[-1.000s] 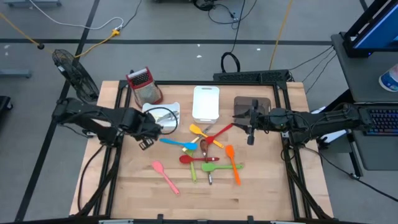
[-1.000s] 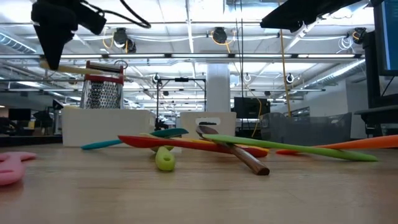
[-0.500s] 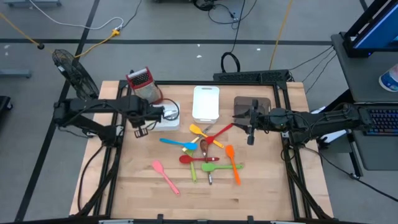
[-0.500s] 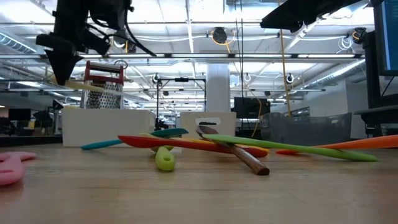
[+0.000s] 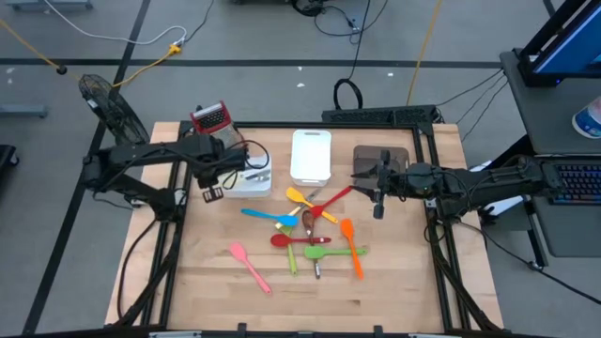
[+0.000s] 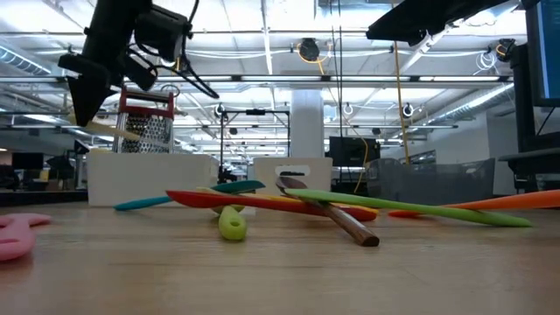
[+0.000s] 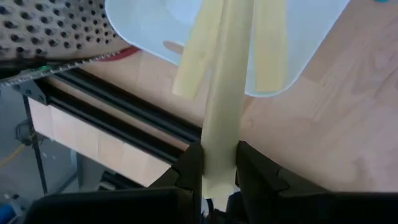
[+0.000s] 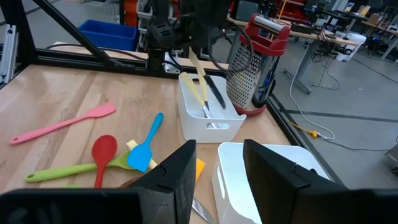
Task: Pick & Place Kitchen Items
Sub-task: Put the yellow knife into the left white bin
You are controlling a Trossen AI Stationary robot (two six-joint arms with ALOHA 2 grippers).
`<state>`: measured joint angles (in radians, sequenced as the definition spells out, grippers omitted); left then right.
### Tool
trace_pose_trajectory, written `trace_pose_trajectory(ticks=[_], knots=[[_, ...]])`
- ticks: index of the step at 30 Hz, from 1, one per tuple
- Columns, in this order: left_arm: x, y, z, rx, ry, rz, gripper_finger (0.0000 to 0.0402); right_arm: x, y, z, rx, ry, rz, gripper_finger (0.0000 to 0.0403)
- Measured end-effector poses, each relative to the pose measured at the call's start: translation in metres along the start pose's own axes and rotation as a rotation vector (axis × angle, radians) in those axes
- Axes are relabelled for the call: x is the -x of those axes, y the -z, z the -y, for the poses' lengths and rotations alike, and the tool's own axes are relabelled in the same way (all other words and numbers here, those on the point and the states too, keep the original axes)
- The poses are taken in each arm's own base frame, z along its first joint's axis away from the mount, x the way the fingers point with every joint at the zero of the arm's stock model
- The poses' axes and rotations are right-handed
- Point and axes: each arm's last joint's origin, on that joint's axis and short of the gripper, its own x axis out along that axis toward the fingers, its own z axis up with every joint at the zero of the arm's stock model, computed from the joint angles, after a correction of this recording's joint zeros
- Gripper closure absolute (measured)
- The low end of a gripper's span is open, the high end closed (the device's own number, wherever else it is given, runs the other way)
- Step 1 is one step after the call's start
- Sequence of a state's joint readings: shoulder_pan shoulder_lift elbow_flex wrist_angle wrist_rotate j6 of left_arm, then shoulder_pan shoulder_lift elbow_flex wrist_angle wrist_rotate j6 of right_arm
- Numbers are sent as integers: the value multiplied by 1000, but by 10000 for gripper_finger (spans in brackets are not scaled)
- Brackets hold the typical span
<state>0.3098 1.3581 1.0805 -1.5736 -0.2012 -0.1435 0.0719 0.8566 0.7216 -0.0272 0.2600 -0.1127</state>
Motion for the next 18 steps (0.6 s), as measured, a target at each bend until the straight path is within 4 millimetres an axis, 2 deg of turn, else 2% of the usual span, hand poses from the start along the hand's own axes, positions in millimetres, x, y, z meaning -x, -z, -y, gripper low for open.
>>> trace_pose_trajectory(ticks=[10, 18], knots=[[-19, -26, 2, -66, 8, -136, 330, 0, 0, 0, 1, 0, 0, 273], [-23, -29, -5, -62, 26, -158, 330, 0, 0, 0, 2, 0, 0, 273]])
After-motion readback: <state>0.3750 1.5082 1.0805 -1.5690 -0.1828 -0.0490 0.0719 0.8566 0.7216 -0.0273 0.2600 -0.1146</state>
